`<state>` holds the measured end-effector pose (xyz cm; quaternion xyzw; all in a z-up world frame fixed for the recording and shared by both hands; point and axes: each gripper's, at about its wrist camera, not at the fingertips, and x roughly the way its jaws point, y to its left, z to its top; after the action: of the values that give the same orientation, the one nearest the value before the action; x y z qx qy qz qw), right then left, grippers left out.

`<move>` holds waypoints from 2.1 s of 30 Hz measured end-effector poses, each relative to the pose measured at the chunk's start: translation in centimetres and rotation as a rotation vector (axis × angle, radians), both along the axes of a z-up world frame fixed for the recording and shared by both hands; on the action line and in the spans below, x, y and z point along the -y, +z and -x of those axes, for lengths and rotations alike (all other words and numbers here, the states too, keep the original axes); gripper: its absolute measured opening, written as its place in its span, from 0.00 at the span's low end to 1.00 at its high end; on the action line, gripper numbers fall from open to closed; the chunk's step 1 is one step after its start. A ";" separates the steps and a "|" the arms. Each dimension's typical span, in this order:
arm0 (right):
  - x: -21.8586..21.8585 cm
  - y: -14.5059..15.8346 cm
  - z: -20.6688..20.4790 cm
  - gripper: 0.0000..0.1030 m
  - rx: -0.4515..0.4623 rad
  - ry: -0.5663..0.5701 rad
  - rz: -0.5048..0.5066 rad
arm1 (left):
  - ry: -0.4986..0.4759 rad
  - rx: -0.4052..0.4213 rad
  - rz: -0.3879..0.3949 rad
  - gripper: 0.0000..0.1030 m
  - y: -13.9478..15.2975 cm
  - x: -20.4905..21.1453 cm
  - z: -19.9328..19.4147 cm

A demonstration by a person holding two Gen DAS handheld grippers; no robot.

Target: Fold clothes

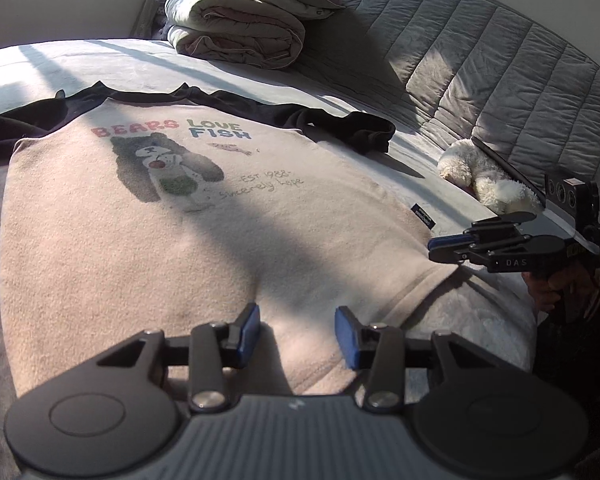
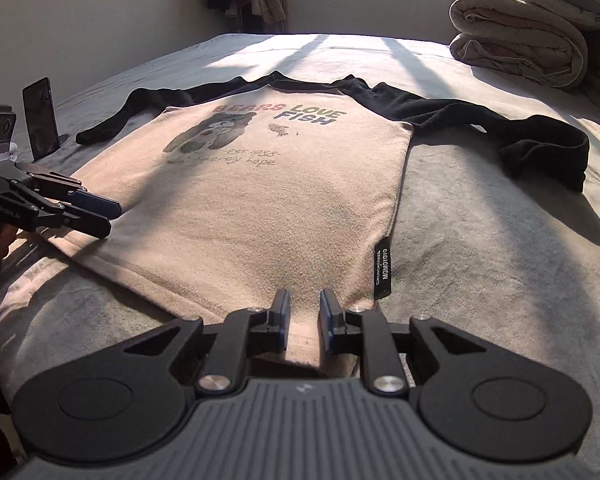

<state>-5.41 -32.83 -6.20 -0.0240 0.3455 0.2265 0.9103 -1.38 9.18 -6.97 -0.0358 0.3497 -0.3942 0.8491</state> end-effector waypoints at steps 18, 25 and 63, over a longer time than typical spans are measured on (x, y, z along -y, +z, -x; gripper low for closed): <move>0.2 2.9 -2.2 0.58 0.001 -0.189 -0.168 | 0.220 0.020 -0.019 0.77 4.7 1.8 -2.9; -1.7 2.5 -4.1 0.70 -0.020 -0.283 -0.104 | 0.363 0.029 -0.215 0.80 3.6 4.5 -4.9; 15.0 3.5 -20.4 0.36 -0.014 -0.824 -0.086 | 0.531 0.005 -0.269 0.87 4.1 8.1 -10.1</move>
<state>14.97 -47.81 -2.71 0.1558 0.3228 -0.1425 0.9226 8.72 1.09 -2.84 -0.0125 0.3752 -0.1084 0.9205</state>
